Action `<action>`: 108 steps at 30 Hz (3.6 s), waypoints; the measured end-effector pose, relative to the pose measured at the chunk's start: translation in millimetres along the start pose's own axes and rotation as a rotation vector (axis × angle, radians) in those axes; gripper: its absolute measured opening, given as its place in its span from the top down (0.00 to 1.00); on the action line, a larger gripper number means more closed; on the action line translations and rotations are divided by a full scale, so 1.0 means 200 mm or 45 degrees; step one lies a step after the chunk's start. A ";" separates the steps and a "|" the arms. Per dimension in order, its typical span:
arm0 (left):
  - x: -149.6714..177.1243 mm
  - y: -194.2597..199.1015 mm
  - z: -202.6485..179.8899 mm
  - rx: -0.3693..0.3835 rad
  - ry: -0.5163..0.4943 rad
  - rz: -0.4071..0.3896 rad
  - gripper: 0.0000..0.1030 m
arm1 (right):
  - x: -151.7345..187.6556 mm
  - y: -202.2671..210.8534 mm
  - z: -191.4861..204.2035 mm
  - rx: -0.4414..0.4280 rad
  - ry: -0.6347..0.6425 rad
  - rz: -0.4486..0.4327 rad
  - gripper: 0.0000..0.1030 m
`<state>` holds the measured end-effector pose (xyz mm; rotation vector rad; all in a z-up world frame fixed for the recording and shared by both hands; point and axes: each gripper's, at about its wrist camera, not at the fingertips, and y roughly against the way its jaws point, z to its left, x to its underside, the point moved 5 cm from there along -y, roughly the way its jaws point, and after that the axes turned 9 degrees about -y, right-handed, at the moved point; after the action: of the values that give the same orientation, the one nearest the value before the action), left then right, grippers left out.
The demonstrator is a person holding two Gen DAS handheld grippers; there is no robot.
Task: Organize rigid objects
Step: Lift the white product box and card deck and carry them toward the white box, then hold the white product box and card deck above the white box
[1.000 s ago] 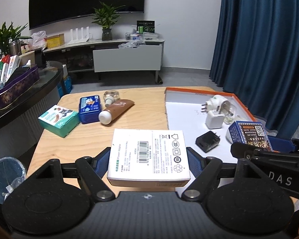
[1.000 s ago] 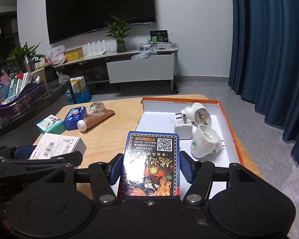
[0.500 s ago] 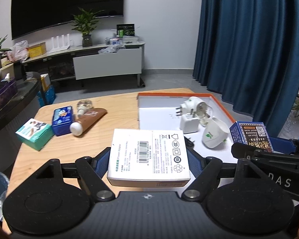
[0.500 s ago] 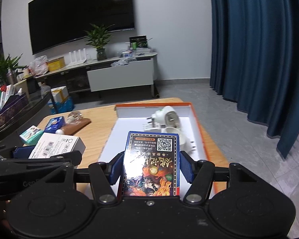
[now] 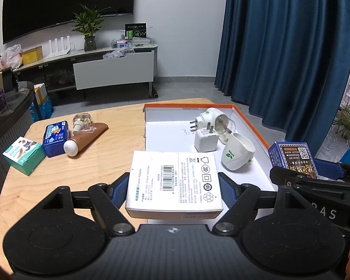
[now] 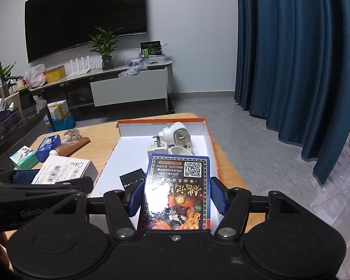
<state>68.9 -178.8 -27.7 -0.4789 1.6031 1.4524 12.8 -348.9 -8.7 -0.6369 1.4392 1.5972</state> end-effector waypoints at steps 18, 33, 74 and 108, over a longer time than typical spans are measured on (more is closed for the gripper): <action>-0.01 -0.05 -0.02 0.035 0.012 0.036 0.23 | 0.01 -0.06 -0.04 0.037 0.005 0.036 0.30; -0.07 -0.08 -0.01 0.040 0.011 0.040 0.23 | -0.02 -0.10 -0.04 0.033 0.011 0.059 0.30; -0.03 -0.15 0.01 0.049 0.044 0.131 0.23 | -0.04 -0.23 -0.02 0.039 0.023 0.139 0.30; -0.11 -0.18 0.05 0.031 0.053 0.111 0.23 | -0.08 -0.23 -0.02 0.029 0.010 0.118 0.30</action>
<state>112.5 -183.3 -29.5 -0.4325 1.6908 1.4949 58.5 -359.5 -19.5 -0.5715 1.5098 1.6491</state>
